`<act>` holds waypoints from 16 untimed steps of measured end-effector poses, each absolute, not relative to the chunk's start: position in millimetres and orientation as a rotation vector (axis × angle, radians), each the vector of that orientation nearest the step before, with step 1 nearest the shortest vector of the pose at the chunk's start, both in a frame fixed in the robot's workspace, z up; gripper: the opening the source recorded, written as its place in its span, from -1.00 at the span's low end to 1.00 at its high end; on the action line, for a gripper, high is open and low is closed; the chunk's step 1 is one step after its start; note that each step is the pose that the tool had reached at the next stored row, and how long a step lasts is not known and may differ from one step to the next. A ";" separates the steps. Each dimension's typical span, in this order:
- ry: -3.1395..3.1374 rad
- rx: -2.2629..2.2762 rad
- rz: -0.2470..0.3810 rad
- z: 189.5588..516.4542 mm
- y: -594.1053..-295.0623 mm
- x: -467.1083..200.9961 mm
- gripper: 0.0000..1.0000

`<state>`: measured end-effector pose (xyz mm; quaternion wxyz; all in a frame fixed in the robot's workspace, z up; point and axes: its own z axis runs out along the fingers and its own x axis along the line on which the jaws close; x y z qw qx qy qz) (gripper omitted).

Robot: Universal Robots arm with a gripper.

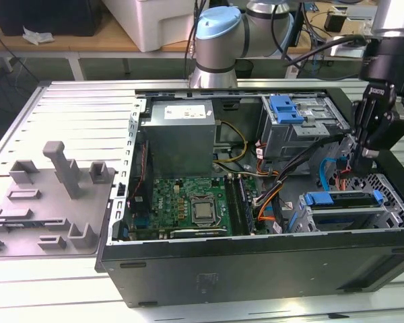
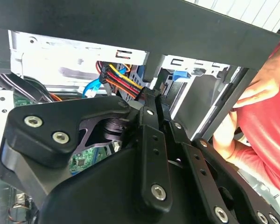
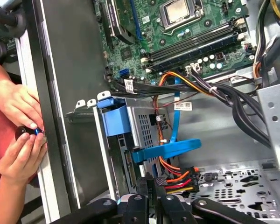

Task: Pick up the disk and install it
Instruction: 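Insert the first disk wire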

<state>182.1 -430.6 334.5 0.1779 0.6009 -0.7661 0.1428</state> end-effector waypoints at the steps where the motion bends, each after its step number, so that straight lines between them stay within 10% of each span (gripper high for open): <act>1: -2.166 1.703 0.405 334.5 -431.3 181.5 -0.66; 16: -2.099 1.805 0.428 334.3 -435.9 171.5 -0.66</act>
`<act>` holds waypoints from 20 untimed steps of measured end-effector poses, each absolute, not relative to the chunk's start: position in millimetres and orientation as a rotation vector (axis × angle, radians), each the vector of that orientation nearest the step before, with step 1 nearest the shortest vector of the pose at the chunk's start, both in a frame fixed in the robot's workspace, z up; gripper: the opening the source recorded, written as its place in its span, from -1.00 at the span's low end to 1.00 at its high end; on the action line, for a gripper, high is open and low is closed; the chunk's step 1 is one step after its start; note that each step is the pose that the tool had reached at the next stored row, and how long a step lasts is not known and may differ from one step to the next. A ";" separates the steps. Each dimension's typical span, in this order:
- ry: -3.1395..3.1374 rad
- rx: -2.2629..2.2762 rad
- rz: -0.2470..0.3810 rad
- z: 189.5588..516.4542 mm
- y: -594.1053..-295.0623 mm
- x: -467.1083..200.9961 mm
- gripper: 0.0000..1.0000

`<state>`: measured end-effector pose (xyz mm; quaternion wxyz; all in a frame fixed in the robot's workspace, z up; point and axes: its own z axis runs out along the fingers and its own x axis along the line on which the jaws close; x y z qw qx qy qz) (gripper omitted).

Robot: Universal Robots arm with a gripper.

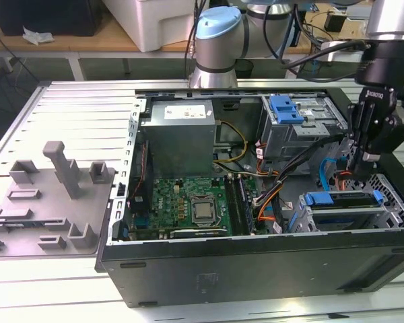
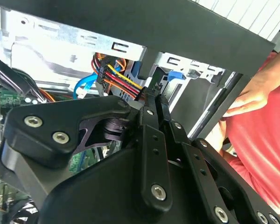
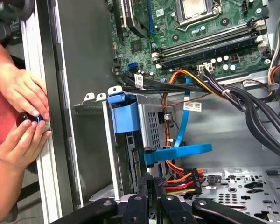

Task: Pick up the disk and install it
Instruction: 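Insert the first disk wire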

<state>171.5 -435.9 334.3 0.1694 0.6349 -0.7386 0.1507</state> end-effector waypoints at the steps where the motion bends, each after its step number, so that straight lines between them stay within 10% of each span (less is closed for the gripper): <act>1: -2.098 1.807 0.428 334.2 -436.0 170.3 -0.66; 20: -2.089 1.950 0.399 330.3 -441.5 159.8 -0.66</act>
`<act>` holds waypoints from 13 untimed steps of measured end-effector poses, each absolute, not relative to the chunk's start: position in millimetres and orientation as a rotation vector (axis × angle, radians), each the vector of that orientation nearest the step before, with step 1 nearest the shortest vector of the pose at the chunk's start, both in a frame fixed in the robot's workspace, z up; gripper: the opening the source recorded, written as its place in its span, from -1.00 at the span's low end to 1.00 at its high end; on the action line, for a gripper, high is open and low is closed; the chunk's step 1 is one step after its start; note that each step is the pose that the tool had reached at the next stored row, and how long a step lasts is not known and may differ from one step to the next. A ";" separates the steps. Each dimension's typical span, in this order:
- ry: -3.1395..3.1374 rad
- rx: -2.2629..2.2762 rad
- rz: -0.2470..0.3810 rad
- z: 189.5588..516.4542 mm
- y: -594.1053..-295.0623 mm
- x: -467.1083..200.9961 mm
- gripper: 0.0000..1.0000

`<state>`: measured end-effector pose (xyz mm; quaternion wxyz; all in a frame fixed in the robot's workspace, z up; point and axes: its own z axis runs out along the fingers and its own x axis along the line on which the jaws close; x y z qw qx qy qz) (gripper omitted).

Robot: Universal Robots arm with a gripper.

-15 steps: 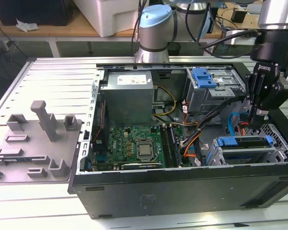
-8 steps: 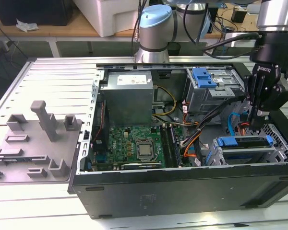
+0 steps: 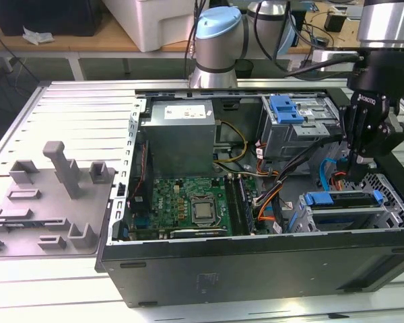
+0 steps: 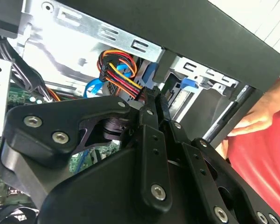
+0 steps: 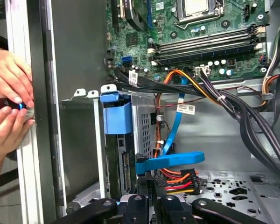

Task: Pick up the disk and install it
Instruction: 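Insert the first disk wire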

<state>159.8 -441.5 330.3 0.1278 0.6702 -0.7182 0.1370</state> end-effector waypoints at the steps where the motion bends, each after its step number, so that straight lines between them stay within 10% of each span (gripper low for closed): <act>1: -2.093 1.956 0.394 330.3 -442.4 159.2 -0.66; 13: -2.117 2.000 0.367 330.3 -451.2 151.3 -0.66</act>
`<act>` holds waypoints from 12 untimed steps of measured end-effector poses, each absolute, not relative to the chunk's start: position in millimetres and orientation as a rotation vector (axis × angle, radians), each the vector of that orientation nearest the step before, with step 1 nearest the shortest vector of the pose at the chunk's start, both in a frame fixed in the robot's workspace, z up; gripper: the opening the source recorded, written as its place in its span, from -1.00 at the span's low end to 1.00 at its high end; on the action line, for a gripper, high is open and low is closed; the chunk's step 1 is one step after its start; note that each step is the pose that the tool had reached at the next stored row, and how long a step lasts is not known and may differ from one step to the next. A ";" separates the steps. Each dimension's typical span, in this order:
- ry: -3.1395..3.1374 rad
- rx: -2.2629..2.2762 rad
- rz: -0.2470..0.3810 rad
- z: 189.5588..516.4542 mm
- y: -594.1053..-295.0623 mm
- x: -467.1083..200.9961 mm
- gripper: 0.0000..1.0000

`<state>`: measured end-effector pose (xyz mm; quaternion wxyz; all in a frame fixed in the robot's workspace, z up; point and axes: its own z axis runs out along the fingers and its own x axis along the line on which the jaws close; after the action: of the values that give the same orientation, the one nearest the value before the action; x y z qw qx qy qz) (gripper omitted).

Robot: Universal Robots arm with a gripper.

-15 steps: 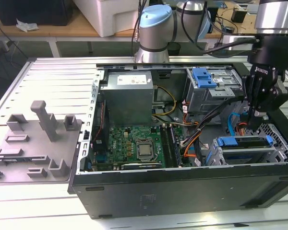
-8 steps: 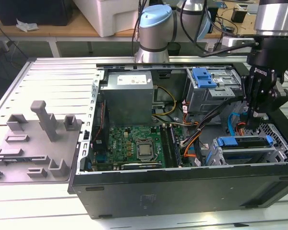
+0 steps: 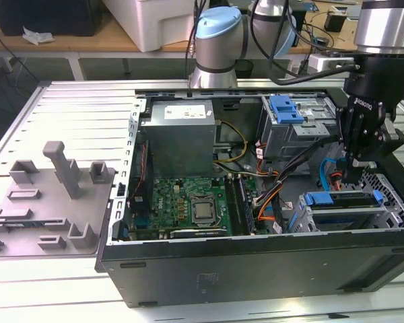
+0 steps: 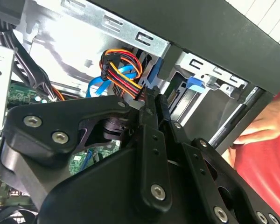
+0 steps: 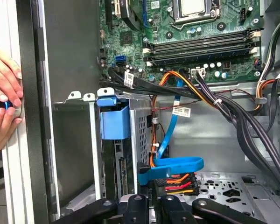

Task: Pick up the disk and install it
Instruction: 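Insert the first disk wire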

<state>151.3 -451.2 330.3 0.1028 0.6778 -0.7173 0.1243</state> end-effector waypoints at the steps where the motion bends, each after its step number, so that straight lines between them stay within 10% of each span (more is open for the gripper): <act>1: -2.117 2.000 0.367 330.2 -451.2 151.3 -0.66; 12: -2.138 2.017 0.345 335.7 -456.3 150.9 -0.66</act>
<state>150.9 -456.3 335.7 0.0908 0.6787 -0.7194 0.1162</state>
